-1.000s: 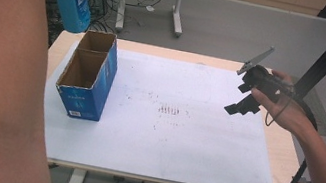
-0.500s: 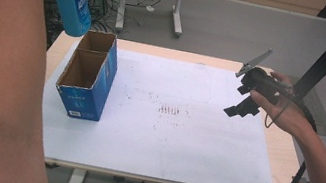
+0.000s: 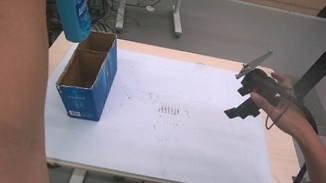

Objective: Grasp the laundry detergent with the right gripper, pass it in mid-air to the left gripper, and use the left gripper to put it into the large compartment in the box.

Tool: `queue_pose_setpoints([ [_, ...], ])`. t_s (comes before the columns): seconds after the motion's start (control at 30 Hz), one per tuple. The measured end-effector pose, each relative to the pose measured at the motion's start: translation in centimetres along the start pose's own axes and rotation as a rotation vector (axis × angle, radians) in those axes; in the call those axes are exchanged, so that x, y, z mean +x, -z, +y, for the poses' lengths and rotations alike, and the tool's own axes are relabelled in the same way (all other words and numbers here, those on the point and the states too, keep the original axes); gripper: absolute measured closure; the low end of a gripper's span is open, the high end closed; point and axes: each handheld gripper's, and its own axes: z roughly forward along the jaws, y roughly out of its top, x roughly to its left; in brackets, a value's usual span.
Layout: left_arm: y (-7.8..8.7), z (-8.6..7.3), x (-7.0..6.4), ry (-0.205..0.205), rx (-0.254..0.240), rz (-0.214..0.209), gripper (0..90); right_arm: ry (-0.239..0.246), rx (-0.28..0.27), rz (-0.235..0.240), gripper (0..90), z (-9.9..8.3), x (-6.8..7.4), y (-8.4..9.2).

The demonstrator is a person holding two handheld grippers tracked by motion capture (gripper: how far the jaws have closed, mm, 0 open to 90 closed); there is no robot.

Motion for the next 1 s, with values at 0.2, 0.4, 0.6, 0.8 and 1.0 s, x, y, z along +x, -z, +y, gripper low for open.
queue_pose_setpoints([
  [0.2, -0.9, -0.1, 0.2, -0.001, 0.004, -0.003, 37.6, 0.003, 0.003, 0.003, 4.7, 0.2, 0.2, -0.2],
  [0.4, -1.9, -0.1, 0.4, -0.005, 0.01, -0.009, 37.6, 0.006, 0.007, 0.005, 4.7, 0.3, 0.2, -0.3],
  [0.6, -2.9, -0.1, 0.5, -0.013, 0.015, -0.011, 37.6, 0.006, 0.014, 0.003, 4.8, 0.4, 0.2, -0.3],
  [0.8, -4.2, -0.1, 0.9, -0.006, 0.021, -0.035, 37.6, 0.007, 0.02, 0.003, 4.8, 0.4, 0.2, -0.3],
  [1.0, -6.3, -0.1, 1.0, -0.011, 0.045, -0.033, 37.6, 0.009, 0.027, -0.005, 4.8, 0.4, 0.1, -0.2],
])
